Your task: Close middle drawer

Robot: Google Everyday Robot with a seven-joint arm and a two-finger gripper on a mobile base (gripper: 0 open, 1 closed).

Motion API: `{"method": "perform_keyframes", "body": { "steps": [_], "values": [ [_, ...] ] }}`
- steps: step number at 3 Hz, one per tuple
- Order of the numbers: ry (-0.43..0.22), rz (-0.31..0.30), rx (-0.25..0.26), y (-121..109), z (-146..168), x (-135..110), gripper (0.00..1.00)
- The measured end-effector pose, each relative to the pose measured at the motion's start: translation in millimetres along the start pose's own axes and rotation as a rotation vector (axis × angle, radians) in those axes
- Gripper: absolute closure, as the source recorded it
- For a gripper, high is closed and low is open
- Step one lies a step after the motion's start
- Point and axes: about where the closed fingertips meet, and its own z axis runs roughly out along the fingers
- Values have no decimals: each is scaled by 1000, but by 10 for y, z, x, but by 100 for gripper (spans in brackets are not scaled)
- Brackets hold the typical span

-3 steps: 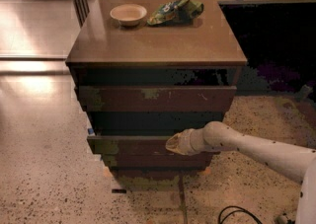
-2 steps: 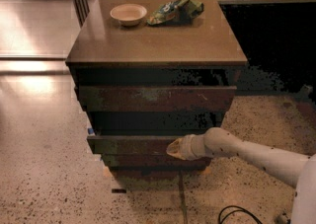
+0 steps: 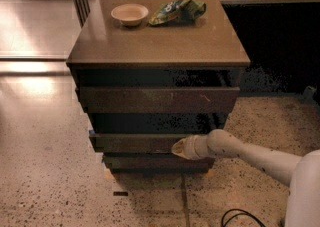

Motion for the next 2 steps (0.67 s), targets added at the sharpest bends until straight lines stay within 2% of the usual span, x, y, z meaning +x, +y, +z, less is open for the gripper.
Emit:
{"method": "perform_keyframes", "body": {
  "steps": [1, 2],
  "values": [
    [16, -41, 56, -284, -24, 4, 100],
    [34, -90, 140, -696, -58, 13, 100]
  ]
}}
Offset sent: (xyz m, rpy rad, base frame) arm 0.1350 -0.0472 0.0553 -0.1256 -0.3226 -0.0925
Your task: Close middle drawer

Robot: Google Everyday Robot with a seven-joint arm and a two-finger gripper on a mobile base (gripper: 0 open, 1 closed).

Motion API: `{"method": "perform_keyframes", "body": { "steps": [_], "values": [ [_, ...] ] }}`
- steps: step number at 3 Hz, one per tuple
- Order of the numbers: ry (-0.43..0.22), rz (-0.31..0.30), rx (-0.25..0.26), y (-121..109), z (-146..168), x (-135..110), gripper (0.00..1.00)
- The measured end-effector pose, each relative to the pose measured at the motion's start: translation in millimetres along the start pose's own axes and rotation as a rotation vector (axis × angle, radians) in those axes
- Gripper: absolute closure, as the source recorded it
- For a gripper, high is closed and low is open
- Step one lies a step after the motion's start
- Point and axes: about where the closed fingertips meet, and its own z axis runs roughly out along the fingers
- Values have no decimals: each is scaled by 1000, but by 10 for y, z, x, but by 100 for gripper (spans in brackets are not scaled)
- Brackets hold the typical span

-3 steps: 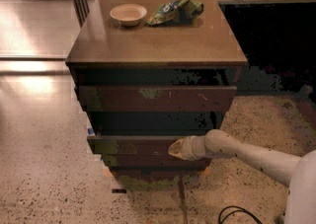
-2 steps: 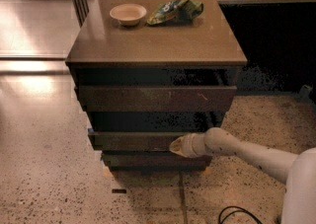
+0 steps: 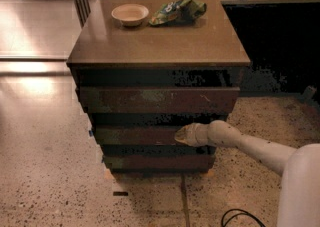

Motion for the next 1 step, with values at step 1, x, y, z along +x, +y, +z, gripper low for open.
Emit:
{"method": "perform_keyframes", "body": {
  "steps": [1],
  "values": [
    [0, 0, 0, 0, 0, 0, 100]
  ]
}}
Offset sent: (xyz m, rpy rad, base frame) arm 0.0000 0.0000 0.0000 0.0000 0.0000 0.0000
